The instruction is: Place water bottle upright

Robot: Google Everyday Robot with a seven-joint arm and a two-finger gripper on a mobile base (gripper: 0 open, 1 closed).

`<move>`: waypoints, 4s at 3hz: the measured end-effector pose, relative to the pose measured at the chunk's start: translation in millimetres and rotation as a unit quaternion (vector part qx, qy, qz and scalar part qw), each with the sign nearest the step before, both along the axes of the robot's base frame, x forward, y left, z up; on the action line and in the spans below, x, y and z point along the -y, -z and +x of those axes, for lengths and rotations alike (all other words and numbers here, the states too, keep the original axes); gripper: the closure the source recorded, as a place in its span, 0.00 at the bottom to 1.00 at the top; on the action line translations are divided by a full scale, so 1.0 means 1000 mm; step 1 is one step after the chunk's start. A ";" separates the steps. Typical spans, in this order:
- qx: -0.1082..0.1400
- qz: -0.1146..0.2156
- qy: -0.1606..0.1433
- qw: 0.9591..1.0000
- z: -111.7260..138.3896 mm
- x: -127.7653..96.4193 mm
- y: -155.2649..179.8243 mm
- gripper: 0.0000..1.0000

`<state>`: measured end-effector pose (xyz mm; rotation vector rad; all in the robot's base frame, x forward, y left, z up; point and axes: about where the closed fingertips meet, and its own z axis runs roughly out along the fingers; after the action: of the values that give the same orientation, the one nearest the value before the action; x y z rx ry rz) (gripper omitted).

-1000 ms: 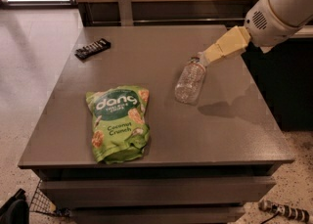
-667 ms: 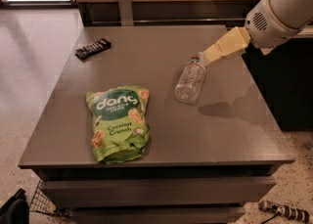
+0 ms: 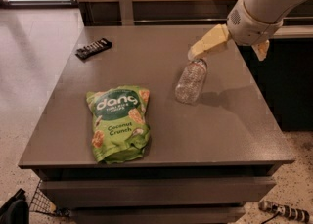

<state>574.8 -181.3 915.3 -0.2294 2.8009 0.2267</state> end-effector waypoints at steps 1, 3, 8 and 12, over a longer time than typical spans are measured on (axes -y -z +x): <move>-0.040 -0.027 0.069 0.996 0.018 -0.010 0.005 0.00; -0.112 -0.016 0.165 0.980 0.048 -0.038 0.028 0.00; -0.184 0.011 0.215 0.959 0.037 -0.051 0.093 0.34; -0.134 0.037 0.206 0.969 0.052 -0.047 0.080 1.00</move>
Offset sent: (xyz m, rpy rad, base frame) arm 0.0469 0.0431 -0.0197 -0.0706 0.2794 -0.4136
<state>626.6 -134.2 835.0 0.4298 3.0113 0.2788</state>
